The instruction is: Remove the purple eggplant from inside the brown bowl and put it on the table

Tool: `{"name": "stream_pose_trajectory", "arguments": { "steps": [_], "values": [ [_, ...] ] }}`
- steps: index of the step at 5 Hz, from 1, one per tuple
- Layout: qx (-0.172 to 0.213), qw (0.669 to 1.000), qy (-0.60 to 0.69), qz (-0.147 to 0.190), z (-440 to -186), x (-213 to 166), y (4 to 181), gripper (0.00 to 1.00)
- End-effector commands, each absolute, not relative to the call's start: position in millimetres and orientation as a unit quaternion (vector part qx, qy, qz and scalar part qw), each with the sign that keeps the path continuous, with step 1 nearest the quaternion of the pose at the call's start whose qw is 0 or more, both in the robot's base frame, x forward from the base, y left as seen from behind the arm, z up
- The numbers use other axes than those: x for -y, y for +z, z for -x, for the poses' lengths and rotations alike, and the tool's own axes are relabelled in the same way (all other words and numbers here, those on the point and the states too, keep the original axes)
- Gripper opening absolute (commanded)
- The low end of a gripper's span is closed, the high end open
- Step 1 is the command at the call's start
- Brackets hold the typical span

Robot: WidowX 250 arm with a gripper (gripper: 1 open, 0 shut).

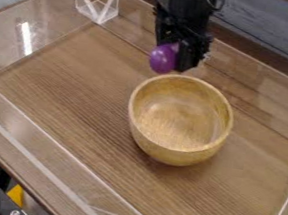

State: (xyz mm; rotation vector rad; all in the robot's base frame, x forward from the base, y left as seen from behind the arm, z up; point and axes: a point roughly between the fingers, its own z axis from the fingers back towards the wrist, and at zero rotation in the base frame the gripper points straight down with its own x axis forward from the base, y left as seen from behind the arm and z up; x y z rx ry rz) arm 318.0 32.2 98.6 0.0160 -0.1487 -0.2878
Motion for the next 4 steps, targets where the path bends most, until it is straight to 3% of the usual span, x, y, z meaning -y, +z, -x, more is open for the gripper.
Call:
{"name": "stream_pose_trajectory", "arguments": {
  "steps": [1,4],
  "values": [
    [0.106,0.982,-0.152,-0.022,-338.4,-47.9,106.3,0.0],
    [0.096,0.992,-0.079,-0.025,-375.8,-92.2,85.5,0.0]
  ]
}}
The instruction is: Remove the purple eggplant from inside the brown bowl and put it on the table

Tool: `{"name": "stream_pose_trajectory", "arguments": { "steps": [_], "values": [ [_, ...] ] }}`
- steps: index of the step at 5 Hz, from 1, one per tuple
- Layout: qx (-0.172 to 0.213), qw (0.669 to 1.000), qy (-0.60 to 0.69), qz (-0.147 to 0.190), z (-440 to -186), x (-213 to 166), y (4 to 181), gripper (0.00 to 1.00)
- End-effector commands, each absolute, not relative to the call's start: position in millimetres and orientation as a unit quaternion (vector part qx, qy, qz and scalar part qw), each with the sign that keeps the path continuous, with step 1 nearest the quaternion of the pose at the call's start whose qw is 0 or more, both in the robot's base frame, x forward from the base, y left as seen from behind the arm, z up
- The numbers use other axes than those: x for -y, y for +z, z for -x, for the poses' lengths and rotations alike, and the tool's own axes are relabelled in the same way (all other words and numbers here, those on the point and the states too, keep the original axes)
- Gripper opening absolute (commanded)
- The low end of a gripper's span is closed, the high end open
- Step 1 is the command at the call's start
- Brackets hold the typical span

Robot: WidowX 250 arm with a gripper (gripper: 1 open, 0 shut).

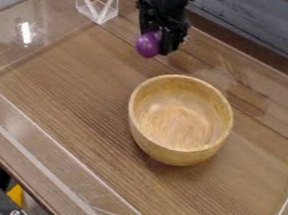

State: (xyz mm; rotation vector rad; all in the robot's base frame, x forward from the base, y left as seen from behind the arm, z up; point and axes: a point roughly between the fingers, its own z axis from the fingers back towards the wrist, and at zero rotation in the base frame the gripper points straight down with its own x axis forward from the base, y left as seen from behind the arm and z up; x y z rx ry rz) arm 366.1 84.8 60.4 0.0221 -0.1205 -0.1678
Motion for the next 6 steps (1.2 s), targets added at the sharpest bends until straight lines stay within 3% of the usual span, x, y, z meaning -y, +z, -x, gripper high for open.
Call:
{"name": "stream_pose_trajectory", "arguments": {
  "steps": [1,3,6],
  "values": [
    [0.091,0.993,-0.065,-0.022,-377.1,-98.2,76.4,0.0],
    [0.085,0.996,-0.037,-0.02,-375.1,-99.1,60.1,0.0],
    [0.079,0.997,-0.007,-0.02,-372.4,-90.9,50.6,0.0]
  ]
}}
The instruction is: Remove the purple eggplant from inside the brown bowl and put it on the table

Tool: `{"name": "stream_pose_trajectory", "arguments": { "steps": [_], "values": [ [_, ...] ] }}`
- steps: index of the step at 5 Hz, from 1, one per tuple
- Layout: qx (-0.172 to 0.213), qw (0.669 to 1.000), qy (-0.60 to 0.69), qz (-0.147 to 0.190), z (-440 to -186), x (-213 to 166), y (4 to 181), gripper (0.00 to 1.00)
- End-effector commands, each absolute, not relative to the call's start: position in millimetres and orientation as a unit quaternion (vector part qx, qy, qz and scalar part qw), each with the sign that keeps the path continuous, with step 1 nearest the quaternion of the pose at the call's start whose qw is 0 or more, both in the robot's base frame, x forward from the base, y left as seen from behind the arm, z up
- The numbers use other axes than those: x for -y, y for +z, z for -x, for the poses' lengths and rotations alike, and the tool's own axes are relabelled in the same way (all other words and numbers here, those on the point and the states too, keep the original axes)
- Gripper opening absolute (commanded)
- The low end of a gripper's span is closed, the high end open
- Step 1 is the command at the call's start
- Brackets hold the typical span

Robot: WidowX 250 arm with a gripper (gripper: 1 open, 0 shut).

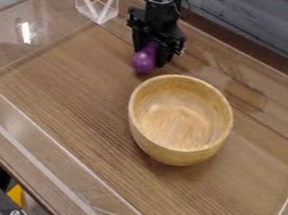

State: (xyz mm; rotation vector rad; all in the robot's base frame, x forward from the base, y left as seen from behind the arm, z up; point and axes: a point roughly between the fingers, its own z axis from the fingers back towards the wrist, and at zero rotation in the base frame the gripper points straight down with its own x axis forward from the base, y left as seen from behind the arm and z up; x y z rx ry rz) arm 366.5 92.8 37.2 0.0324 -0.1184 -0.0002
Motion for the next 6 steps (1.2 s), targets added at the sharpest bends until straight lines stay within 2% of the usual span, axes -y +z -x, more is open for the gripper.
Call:
{"name": "stream_pose_trajectory", "arguments": {
  "steps": [1,4,6],
  "values": [
    [0.078,0.996,-0.033,-0.019,-373.1,-87.4,50.0,0.0],
    [0.093,0.995,-0.032,-0.011,-375.1,-90.4,65.4,0.0],
    [0.105,0.993,-0.052,-0.005,-367.5,-98.0,95.6,0.0]
  ]
}}
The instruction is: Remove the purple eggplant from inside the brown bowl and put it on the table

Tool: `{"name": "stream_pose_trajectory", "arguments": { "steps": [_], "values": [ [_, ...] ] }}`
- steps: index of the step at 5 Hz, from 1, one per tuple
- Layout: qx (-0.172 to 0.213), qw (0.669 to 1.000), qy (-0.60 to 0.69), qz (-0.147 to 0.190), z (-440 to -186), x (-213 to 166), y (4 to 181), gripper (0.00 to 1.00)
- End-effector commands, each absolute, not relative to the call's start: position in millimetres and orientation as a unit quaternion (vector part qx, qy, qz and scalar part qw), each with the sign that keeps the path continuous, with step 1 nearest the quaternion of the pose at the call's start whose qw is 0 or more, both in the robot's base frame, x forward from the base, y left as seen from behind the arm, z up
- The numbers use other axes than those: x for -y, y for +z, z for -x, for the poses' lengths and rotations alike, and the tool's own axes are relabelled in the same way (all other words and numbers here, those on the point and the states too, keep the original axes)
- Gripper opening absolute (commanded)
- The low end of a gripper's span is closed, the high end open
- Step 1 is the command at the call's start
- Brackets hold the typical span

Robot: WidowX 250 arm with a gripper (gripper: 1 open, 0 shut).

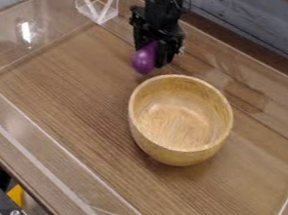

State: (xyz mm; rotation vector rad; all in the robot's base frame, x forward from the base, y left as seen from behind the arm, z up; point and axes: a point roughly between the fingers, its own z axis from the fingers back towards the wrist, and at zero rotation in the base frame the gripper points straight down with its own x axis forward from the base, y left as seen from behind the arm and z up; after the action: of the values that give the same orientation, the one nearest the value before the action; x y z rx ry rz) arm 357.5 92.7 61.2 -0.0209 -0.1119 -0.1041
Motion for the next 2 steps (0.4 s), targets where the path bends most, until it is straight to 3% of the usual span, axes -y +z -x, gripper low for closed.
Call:
{"name": "stream_pose_trajectory", "arguments": {
  "steps": [1,2],
  "values": [
    [0.113,0.992,-0.056,-0.004,-362.1,-103.2,115.3,0.0],
    [0.119,0.991,-0.064,0.001,-348.9,-108.3,134.5,0.0]
  ]
}}
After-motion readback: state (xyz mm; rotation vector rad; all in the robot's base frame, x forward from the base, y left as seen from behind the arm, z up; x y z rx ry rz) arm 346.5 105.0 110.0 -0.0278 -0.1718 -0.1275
